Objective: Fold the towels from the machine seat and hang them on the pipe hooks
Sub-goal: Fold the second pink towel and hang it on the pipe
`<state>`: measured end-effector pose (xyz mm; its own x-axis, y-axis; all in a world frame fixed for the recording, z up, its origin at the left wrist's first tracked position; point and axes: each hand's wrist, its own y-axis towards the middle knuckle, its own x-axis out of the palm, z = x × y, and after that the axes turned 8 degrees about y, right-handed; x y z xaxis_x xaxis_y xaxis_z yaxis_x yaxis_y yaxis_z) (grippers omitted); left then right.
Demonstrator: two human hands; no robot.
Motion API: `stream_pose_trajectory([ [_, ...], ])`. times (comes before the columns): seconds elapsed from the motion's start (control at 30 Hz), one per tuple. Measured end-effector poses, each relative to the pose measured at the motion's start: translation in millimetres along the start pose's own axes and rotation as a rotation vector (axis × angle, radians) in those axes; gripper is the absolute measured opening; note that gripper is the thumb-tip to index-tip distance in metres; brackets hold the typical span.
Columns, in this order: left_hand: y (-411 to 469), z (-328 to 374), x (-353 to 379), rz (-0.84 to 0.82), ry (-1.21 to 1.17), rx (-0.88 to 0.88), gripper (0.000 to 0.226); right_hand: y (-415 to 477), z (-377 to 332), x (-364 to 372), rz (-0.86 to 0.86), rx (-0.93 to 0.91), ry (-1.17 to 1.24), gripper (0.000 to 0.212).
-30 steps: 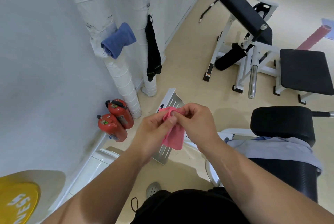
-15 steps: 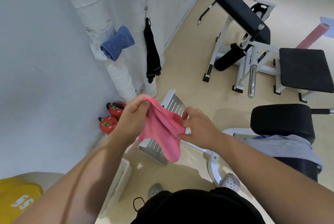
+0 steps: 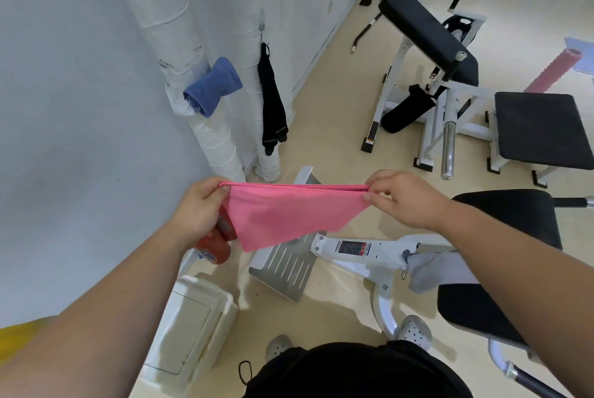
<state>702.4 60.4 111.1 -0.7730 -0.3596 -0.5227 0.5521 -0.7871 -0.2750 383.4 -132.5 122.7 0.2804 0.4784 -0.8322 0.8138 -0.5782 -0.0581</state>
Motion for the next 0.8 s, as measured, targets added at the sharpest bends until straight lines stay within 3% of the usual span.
stream_pose_trajectory([
  [0.23, -1, 23, 9, 0.048, -0.122, -0.044, 0.029, -4, -20, -24, 0.304, 0.243, 0.644, 0.010],
  [0.3, -3, 31, 10, 0.126, -0.149, -0.030, 0.029, -6, -25, -27, 0.365, 0.264, 0.883, 0.021],
  [0.4, -4, 35, 11, 0.192, -0.247, -0.029, 0.026, -10, -26, -30, 0.304, 0.391, 1.142, 0.042],
  [0.57, 0, 21, 13, 0.026, -0.260, -0.102, 0.028, -15, -19, -24, 0.280, 0.649, 1.262, 0.005],
  [0.7, -1, 4, 21, -0.030, -0.372, -0.229, 0.022, -17, -19, -3, 0.375, 0.766, 1.363, 0.011],
  [0.8, -8, 4, 34, -0.025, -0.441, -0.269, 0.022, -15, -26, 20, 0.607, 0.839, 1.242, 0.022],
])
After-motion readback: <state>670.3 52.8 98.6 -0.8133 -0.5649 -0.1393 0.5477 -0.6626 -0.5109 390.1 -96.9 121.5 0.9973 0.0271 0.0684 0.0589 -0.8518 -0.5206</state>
